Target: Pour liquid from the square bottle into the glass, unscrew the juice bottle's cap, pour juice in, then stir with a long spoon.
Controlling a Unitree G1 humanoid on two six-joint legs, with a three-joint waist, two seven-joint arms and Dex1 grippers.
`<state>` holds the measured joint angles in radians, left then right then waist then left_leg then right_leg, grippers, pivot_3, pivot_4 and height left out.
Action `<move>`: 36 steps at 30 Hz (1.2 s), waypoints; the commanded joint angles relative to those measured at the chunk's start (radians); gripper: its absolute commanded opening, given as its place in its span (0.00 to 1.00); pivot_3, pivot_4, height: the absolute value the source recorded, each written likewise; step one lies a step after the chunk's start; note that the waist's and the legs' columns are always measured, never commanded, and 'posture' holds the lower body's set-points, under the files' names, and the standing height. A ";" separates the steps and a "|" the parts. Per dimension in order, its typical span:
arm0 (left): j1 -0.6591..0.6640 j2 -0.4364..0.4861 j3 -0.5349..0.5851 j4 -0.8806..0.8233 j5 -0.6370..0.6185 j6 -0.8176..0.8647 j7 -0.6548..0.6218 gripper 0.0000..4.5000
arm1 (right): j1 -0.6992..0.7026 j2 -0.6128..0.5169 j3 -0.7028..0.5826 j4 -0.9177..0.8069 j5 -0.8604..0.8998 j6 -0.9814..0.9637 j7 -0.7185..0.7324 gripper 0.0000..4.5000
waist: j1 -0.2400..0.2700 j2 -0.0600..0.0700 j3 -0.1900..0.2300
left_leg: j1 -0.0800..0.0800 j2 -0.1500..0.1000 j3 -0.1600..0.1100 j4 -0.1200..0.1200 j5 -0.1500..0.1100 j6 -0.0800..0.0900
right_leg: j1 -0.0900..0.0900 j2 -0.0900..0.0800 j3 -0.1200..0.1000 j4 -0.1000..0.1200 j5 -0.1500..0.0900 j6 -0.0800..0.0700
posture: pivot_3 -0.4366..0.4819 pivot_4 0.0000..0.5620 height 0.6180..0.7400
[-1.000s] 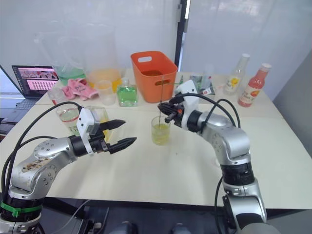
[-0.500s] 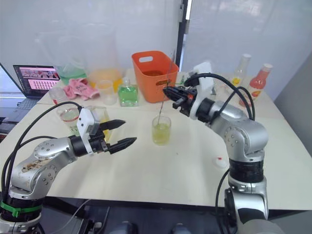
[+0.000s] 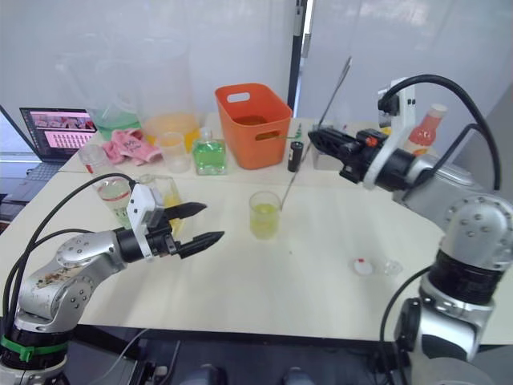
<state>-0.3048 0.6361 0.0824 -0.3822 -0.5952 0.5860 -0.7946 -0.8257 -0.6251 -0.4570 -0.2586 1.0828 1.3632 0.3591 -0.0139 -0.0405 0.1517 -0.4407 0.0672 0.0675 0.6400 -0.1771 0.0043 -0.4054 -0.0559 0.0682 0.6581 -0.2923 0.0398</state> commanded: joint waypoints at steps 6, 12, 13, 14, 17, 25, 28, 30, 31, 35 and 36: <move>0.030 0.049 0.032 -0.024 -0.022 -0.047 -0.105 1.00 | 0.057 -0.087 0.024 0.089 0.162 0.234 0.018 0.00 | -0.004 0.000 0.000 | 0.000 0.000 0.000 -0.001 0.000 0.000 | 0.000 0.000 0.000 -0.001 0.000 0.000 | 0.48 0.27 0.99; 0.035 0.072 0.020 -0.004 -0.008 -0.063 -0.142 1.00 | 0.034 -0.249 0.234 0.121 0.126 0.251 0.182 0.00 | -0.002 0.001 0.001 | -0.001 0.000 0.000 -0.001 0.000 0.000 | 0.000 0.000 0.000 -0.003 0.000 0.000 | 0.48 0.27 0.99; 0.034 0.072 0.020 -0.003 -0.007 -0.066 -0.143 1.00 | 0.025 -0.267 0.270 0.127 0.103 0.250 0.196 0.00 | -0.001 0.001 0.001 | -0.001 0.000 0.000 -0.001 0.000 0.000 | 0.000 0.000 0.000 -0.003 0.000 0.000 | 0.48 0.27 0.99; 0.033 0.071 0.019 -0.001 -0.005 -0.067 -0.143 1.00 | 0.019 -0.282 0.299 0.132 0.083 0.244 0.211 0.00 | -0.001 0.001 0.001 | -0.001 0.000 0.000 -0.001 0.000 0.000 | 0.000 0.000 0.000 -0.003 0.000 0.000 | 0.48 0.27 0.99; 0.031 0.062 0.017 -0.012 -0.008 -0.060 -0.133 1.00 | -0.012 -0.229 0.379 0.227 -0.035 0.215 0.154 0.00 | -0.004 0.001 0.001 | -0.001 0.000 0.000 -0.001 0.000 0.000 | 0.000 0.000 0.000 -0.003 0.000 0.000 | 0.48 0.27 0.99; 0.037 0.061 0.033 -0.037 -0.023 -0.034 -0.104 1.00 | -0.045 -0.038 0.372 0.414 -0.297 0.163 -0.047 0.00 | 0.003 0.001 0.001 | -0.002 -0.001 0.000 -0.001 0.000 0.000 | -0.001 0.000 0.000 -0.003 0.000 0.000 | 0.48 0.27 0.99; 0.039 0.063 0.041 -0.048 -0.033 -0.024 -0.097 1.00 | -0.032 0.008 0.356 0.441 -0.366 0.140 -0.090 0.00 | 0.004 0.001 0.001 | -0.005 -0.001 0.000 -0.001 0.000 0.000 | -0.003 0.000 0.000 -0.003 0.000 0.001 | 0.48 0.27 0.99; 0.039 0.063 0.043 -0.053 -0.039 -0.018 -0.091 1.00 | -0.017 0.027 0.352 0.444 -0.391 0.132 -0.098 0.00 | 0.004 0.001 0.001 | -0.005 -0.001 0.000 -0.001 0.000 0.000 | -0.003 0.000 0.000 -0.003 0.000 0.001 | 0.48 0.27 0.99; 0.039 0.062 0.044 -0.054 -0.042 -0.015 -0.088 1.00 | -0.011 0.034 0.352 0.443 -0.403 0.128 -0.098 0.00 | 0.003 0.001 0.001 | -0.005 -0.001 0.000 -0.001 0.000 0.000 | -0.003 0.000 0.000 -0.003 0.000 0.001 | 0.48 0.27 0.99; 0.037 0.066 0.042 -0.056 -0.048 -0.013 -0.081 1.00 | 0.063 0.111 0.342 0.415 -0.475 0.086 -0.159 0.00 | 0.001 0.001 0.001 | -0.004 -0.001 -0.001 -0.001 0.000 0.000 | -0.002 0.001 0.000 -0.003 0.000 0.001 | 0.48 0.27 0.99; 0.036 0.067 0.041 -0.056 -0.048 -0.013 -0.080 1.00 | 0.074 0.120 0.340 0.404 -0.485 0.081 -0.161 0.00 | 0.000 0.001 0.001 | -0.004 -0.001 -0.001 -0.001 0.000 0.000 | -0.002 0.001 0.000 -0.003 0.000 0.001 | 0.48 0.27 0.99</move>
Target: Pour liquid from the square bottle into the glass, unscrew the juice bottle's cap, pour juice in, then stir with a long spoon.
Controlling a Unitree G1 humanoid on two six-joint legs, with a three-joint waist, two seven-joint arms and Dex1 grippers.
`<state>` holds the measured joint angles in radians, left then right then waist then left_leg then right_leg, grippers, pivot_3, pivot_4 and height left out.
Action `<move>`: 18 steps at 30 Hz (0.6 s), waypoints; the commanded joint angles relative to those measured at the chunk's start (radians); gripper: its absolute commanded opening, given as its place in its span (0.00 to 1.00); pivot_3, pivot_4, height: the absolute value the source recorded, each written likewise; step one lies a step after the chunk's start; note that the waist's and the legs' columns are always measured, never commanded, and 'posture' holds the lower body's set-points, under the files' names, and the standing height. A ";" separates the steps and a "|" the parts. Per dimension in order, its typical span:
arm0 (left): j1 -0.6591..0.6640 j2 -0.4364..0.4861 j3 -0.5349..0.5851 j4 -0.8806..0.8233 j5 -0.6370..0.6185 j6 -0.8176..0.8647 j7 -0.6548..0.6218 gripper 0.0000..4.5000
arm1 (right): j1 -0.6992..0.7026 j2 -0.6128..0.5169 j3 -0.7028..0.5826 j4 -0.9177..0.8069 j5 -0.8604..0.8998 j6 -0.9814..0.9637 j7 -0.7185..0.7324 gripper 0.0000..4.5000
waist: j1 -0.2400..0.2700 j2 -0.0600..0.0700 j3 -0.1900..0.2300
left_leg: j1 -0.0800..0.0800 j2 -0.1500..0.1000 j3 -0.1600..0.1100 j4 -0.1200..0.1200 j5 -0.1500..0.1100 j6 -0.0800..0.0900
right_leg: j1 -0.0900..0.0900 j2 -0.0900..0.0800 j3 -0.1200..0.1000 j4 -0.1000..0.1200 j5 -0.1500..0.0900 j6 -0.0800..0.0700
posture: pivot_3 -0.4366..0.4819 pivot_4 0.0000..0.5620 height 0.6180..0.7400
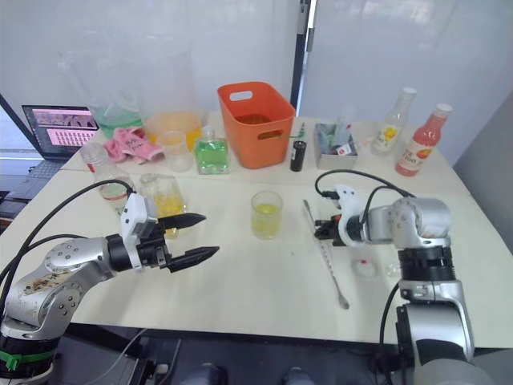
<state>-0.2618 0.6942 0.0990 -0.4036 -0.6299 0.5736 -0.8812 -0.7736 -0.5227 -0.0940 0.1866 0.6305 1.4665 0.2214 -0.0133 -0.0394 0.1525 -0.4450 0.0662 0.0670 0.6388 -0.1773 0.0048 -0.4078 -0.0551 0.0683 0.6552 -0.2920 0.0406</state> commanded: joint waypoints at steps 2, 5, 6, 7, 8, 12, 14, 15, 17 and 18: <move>-0.009 0.009 0.023 -0.033 -0.015 -0.001 0.008 1.00 | 0.041 0.033 -0.027 -0.062 -0.052 -0.034 -0.029 0.00 | -0.003 0.000 0.000 | 0.000 0.000 0.000 0.000 0.000 0.000 | 0.000 0.000 0.000 0.001 0.000 0.000 | 0.48 0.27 0.99; -0.009 0.011 0.021 -0.031 -0.013 -0.004 0.008 1.00 | 0.060 0.066 -0.054 -0.091 -0.064 -0.035 -0.039 0.00 | -0.005 0.000 0.000 | 0.002 0.000 0.000 0.000 0.000 0.000 | 0.001 0.001 0.000 0.001 0.000 0.000 | 0.48 0.27 0.99; -0.009 0.011 0.020 -0.030 -0.013 -0.004 0.007 1.00 | 0.065 0.070 -0.055 -0.099 -0.074 -0.042 -0.042 0.00 | -0.006 0.000 0.000 | 0.002 0.000 0.000 0.000 0.000 0.000 | 0.001 0.001 0.000 0.001 0.000 0.000 | 0.48 0.27 0.99; -0.008 0.012 0.020 -0.030 -0.013 -0.005 0.007 1.00 | 0.071 0.075 -0.060 -0.107 -0.082 -0.048 -0.045 0.00 | -0.006 0.000 0.000 | 0.002 0.001 0.000 0.000 0.000 0.000 | 0.001 0.001 0.000 0.001 0.000 0.000 | 0.48 0.27 0.99; -0.007 0.012 0.020 -0.028 -0.012 -0.007 0.004 1.00 | 0.081 0.076 -0.065 -0.123 -0.092 -0.064 -0.049 0.00 | -0.006 0.000 0.000 | 0.002 0.001 0.000 0.000 0.000 0.000 | 0.001 0.001 0.000 0.001 0.000 0.000 | 0.48 0.27 0.99; 0.002 0.017 0.026 -0.016 -0.009 -0.021 -0.011 1.00 | 0.103 0.066 -0.082 -0.203 -0.089 -0.093 -0.019 0.28 | -0.004 0.000 0.000 | 0.003 0.000 0.000 0.000 0.000 0.000 | 0.002 0.000 0.000 0.001 0.000 0.000 | 0.48 0.27 0.99; 0.007 0.022 0.036 -0.009 -0.010 -0.032 -0.024 1.00 | 0.108 0.045 -0.083 -0.245 -0.076 -0.100 0.011 0.42 | -0.004 0.000 0.000 | 0.003 0.000 0.000 0.000 0.000 0.000 | 0.002 0.000 0.000 0.001 0.000 0.000 | 0.48 0.27 0.99; 0.017 0.024 0.049 -0.003 -0.015 -0.037 -0.031 1.00 | 0.116 0.019 -0.077 -0.274 -0.076 -0.118 0.033 0.51 | -0.003 0.000 0.000 | 0.002 0.000 0.000 0.000 0.000 0.000 | 0.001 0.000 0.000 0.001 0.000 0.000 | 0.48 0.27 0.99; 0.039 0.028 0.074 0.002 -0.022 -0.046 -0.045 1.00 | 0.133 -0.013 -0.079 -0.320 -0.075 -0.141 0.061 0.66 | -0.002 0.001 0.000 | 0.002 0.000 0.000 0.000 0.000 0.000 | 0.001 0.000 0.000 0.001 0.000 0.000 | 0.48 0.27 0.99; 0.063 0.029 0.107 0.003 -0.036 -0.051 -0.052 1.00 | 0.154 -0.045 -0.089 -0.364 -0.068 -0.162 0.089 0.73 | -0.002 0.001 0.000 | 0.002 0.000 0.000 0.000 0.000 0.000 | 0.001 0.000 0.000 0.001 0.000 0.000 | 0.48 0.27 0.99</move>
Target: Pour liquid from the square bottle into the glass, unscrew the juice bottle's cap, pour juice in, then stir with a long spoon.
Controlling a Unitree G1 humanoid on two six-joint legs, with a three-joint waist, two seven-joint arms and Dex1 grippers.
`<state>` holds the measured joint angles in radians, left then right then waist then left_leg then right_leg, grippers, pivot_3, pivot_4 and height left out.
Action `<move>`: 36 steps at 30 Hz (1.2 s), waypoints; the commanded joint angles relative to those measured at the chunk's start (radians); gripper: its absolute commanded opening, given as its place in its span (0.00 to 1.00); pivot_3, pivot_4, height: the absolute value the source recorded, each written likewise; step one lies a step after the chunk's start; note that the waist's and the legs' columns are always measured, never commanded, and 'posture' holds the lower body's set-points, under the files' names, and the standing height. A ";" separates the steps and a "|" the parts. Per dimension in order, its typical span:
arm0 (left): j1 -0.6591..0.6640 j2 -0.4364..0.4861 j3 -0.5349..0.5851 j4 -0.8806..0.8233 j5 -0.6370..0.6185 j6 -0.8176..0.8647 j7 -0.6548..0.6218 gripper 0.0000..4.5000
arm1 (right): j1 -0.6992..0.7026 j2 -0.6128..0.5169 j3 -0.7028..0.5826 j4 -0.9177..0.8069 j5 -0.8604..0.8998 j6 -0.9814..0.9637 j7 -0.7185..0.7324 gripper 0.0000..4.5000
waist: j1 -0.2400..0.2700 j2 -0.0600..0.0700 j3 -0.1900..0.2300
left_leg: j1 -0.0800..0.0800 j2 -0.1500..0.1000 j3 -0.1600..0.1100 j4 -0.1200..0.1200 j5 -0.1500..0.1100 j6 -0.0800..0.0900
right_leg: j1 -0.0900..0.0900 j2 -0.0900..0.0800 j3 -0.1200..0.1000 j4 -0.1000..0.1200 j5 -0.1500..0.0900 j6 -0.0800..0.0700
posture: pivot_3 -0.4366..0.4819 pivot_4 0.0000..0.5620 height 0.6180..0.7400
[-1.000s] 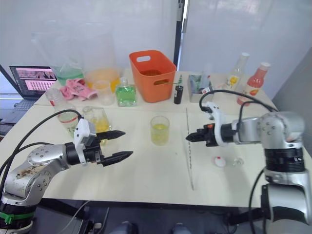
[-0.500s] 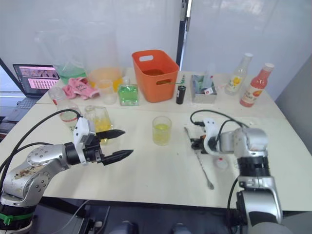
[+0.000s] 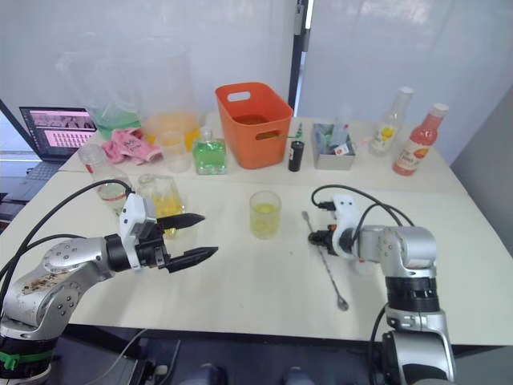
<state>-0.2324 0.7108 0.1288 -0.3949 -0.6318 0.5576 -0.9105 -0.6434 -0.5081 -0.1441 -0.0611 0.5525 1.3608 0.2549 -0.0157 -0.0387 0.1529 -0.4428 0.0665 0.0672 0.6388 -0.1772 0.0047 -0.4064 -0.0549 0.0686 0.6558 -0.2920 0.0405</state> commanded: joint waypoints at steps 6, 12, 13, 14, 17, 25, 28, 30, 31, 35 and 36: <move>0.209 0.056 0.264 0.010 -0.061 -0.083 -0.096 1.00 | 0.244 -0.145 -0.244 -0.374 0.123 -0.226 0.236 1.00 | 0.001 0.000 0.000 | 0.000 0.001 0.000 -0.002 0.000 0.000 | 0.000 0.000 0.000 -0.001 0.000 0.000 | 0.48 0.27 0.99; 0.305 0.049 0.374 0.068 -0.052 -0.115 -0.082 1.00 | 0.486 -0.109 -0.489 -0.462 0.214 -0.379 0.323 1.00 | 0.004 0.000 0.000 | 0.003 0.000 0.000 -0.002 0.000 0.000 | 0.003 -0.001 0.000 -0.002 0.000 0.000 | 0.48 0.27 0.99; 0.317 0.049 0.378 0.076 -0.044 -0.126 -0.085 1.00 | 0.522 -0.108 -0.509 -0.466 0.219 -0.409 0.344 1.00 | 0.004 0.000 0.000 | 0.003 0.000 0.000 -0.002 0.000 0.000 | 0.003 -0.001 0.000 -0.002 0.000 0.000 | 0.48 0.27 0.99; 0.337 0.052 0.385 0.121 -0.013 -0.170 -0.106 1.00 | 0.609 -0.113 -0.549 -0.465 0.220 -0.443 0.403 1.00 | 0.003 0.000 0.000 | 0.003 0.000 0.001 -0.002 0.000 0.000 | 0.003 -0.002 0.000 -0.002 0.000 0.000 | 0.48 0.27 0.99; 0.358 0.058 0.398 0.239 0.044 -0.265 -0.143 1.00 | 0.847 -0.135 -0.603 -0.435 0.131 -0.593 0.523 1.00 | 0.010 0.000 -0.001 | 0.004 0.000 0.000 -0.004 0.000 0.000 | 0.004 -0.001 -0.002 -0.003 -0.001 -0.001 | 0.48 0.27 0.99; 0.345 0.044 0.380 0.366 0.099 -0.372 -0.138 1.00 | 1.004 -0.134 -0.582 -0.293 0.036 -0.881 0.650 1.00 | -0.013 -0.001 -0.001 | 0.008 0.002 0.002 -0.005 0.000 -0.001 | 0.006 -0.002 0.000 -0.008 0.001 -0.003 | 0.48 0.27 0.99; 0.348 0.043 0.382 0.388 0.109 -0.396 -0.130 1.00 | 0.994 -0.150 -0.563 -0.245 0.019 -0.926 0.669 1.00 | -0.013 -0.001 -0.001 | 0.013 0.002 0.004 -0.007 -0.004 -0.006 | 0.010 -0.003 0.001 -0.008 0.000 -0.005 | 0.48 0.27 0.99; 0.350 0.043 0.381 0.393 0.113 -0.405 -0.126 1.00 | 0.989 -0.161 -0.557 -0.226 0.017 -0.938 0.673 1.00 | -0.009 -0.001 -0.001 | 0.014 0.002 0.004 -0.007 -0.004 -0.006 | 0.010 -0.003 0.001 -0.008 0.000 -0.005 | 0.48 0.27 0.99; 0.352 0.043 0.381 0.392 0.112 -0.406 -0.126 1.00 | 0.987 -0.168 -0.556 -0.218 0.018 -0.941 0.672 1.00 | -0.007 -0.001 -0.001 | 0.014 0.002 0.004 -0.007 -0.003 -0.006 | 0.010 -0.003 0.001 -0.008 0.000 -0.004 | 0.48 0.27 0.99; 0.365 0.041 0.385 0.388 0.116 -0.408 -0.122 1.00 | 0.990 -0.187 -0.554 -0.205 0.026 -0.942 0.673 1.00 | 0.001 -0.001 -0.001 | 0.014 0.002 0.005 -0.008 -0.003 -0.005 | 0.010 -0.003 0.001 -0.008 0.000 -0.003 | 0.48 0.27 0.99; 0.368 0.041 0.385 0.385 0.117 -0.409 -0.119 1.00 | 0.991 -0.191 -0.555 -0.202 0.027 -0.941 0.674 1.00 | 0.001 -0.001 -0.001 | 0.014 0.002 0.005 -0.008 -0.003 -0.005 | 0.010 -0.004 0.001 -0.009 0.000 -0.003 | 0.48 0.27 0.99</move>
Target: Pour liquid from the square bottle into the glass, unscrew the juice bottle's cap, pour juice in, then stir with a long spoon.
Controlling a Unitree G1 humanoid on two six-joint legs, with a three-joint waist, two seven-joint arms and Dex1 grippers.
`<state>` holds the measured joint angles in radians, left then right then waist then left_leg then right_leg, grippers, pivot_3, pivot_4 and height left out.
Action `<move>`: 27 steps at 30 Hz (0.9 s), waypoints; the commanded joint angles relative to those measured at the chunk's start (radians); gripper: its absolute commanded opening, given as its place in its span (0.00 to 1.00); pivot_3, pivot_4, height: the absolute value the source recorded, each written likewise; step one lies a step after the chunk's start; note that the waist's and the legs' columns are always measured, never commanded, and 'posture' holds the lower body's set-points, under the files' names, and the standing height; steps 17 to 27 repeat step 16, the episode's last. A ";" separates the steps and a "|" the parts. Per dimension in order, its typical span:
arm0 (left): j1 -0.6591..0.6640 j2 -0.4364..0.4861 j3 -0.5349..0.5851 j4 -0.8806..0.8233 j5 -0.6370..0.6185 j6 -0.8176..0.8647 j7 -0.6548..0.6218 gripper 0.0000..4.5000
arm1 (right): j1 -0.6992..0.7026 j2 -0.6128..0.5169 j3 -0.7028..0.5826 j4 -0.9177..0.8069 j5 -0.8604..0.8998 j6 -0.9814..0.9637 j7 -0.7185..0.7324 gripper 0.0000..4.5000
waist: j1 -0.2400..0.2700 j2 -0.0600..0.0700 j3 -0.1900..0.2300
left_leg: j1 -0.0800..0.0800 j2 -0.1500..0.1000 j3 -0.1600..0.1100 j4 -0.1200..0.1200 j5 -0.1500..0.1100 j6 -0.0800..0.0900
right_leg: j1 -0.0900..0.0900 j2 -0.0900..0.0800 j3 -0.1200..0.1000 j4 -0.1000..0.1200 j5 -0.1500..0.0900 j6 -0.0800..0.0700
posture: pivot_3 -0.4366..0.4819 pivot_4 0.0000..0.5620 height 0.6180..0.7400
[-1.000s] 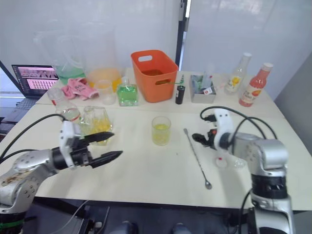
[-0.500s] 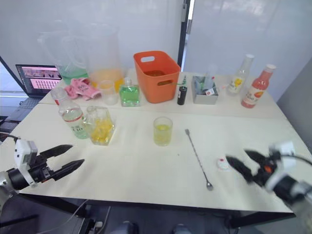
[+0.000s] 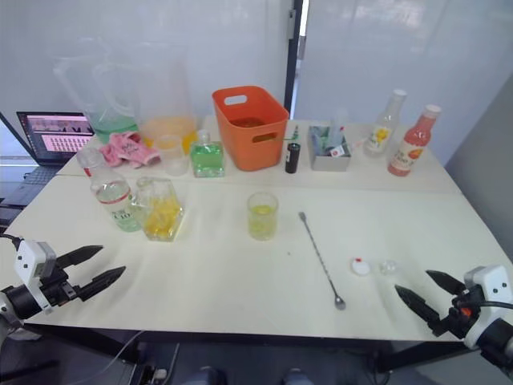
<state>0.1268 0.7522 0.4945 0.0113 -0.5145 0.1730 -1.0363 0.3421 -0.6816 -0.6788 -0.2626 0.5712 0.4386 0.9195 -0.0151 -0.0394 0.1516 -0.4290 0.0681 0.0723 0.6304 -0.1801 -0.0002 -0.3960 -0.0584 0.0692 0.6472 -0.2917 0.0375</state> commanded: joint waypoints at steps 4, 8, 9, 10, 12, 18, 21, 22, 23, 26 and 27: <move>0.013 -0.001 0.018 -0.026 0.003 -0.028 0.015 1.00 | 0.005 -0.029 -0.023 -0.008 0.034 0.029 -0.004 1.00 | 0.002 0.000 0.000 | 0.000 0.000 0.000 0.000 0.000 0.000 | 0.000 0.000 0.000 0.000 0.000 0.000 | 0.48 0.27 0.99; 0.015 -0.005 0.015 -0.031 0.005 -0.033 0.021 1.00 | -0.001 -0.039 -0.023 -0.008 0.041 0.057 -0.023 1.00 | 0.002 0.000 0.000 | 0.000 0.000 0.000 0.000 0.000 0.000 | 0.001 -0.001 0.000 0.000 0.000 0.000 | 0.48 0.27 0.99; 0.015 -0.005 0.014 -0.029 0.006 -0.036 0.020 1.00 | -0.001 -0.038 -0.026 -0.012 0.047 0.064 -0.027 1.00 | 0.002 0.000 0.000 | 0.001 0.000 0.000 0.000 0.000 0.000 | 0.001 -0.001 0.000 0.000 0.000 0.000 | 0.48 0.27 0.99; 0.016 -0.005 0.013 -0.028 0.006 -0.039 0.020 1.00 | -0.001 -0.038 -0.028 -0.014 0.052 0.070 -0.031 1.00 | 0.002 0.000 0.000 | 0.001 0.000 0.000 0.000 0.000 0.000 | 0.001 -0.001 0.000 0.000 0.000 0.000 | 0.48 0.27 0.99; 0.015 -0.004 0.010 -0.024 0.006 -0.044 0.019 1.00 | 0.001 -0.037 -0.031 -0.020 0.058 0.078 -0.038 1.00 | 0.002 0.000 0.000 | 0.002 0.000 0.000 0.000 0.000 0.000 | 0.002 -0.001 0.000 0.000 0.000 0.000 | 0.48 0.27 0.99; 0.019 0.007 -0.001 -0.022 0.017 -0.040 0.017 1.00 | 0.003 -0.036 -0.033 -0.029 0.062 0.084 -0.052 1.00 | 0.002 0.000 0.000 | 0.004 0.000 0.000 -0.001 0.000 -0.001 | 0.004 -0.001 0.000 -0.001 0.000 0.000 | 0.48 0.27 0.99; 0.019 0.007 -0.001 -0.022 0.017 -0.040 0.017 1.00 | 0.003 -0.036 -0.033 -0.029 0.062 0.084 -0.052 1.00 | 0.002 0.000 0.000 | 0.004 0.000 0.000 -0.001 0.000 -0.001 | 0.004 -0.001 0.000 -0.001 0.000 0.000 | 0.48 0.27 0.99; 0.019 0.007 -0.001 -0.022 0.017 -0.040 0.017 1.00 | 0.003 -0.036 -0.033 -0.029 0.062 0.084 -0.052 1.00 | 0.002 0.000 0.000 | 0.004 0.000 0.000 -0.001 0.000 -0.001 | 0.004 -0.001 0.000 -0.001 0.000 0.000 | 0.48 0.27 0.99; 0.019 0.007 -0.001 -0.022 0.017 -0.040 0.017 1.00 | 0.003 -0.036 -0.033 -0.029 0.062 0.084 -0.052 1.00 | 0.002 0.000 0.000 | 0.004 0.000 0.000 -0.001 0.000 -0.001 | 0.004 -0.001 0.000 -0.001 0.000 0.000 | 0.48 0.27 0.99; 0.019 0.007 -0.001 -0.022 0.017 -0.040 0.017 1.00 | 0.003 -0.036 -0.033 -0.029 0.062 0.084 -0.052 1.00 | 0.002 0.000 0.000 | 0.004 0.000 0.000 -0.001 0.000 -0.001 | 0.004 -0.001 0.000 -0.001 0.000 0.000 | 0.48 0.27 0.99; 0.019 0.007 -0.001 -0.022 0.017 -0.040 0.017 1.00 | 0.003 -0.036 -0.033 -0.029 0.062 0.084 -0.052 1.00 | 0.002 0.000 0.000 | 0.004 0.000 0.000 -0.001 0.000 -0.001 | 0.004 -0.001 0.000 -0.001 0.000 0.000 | 0.48 0.27 0.99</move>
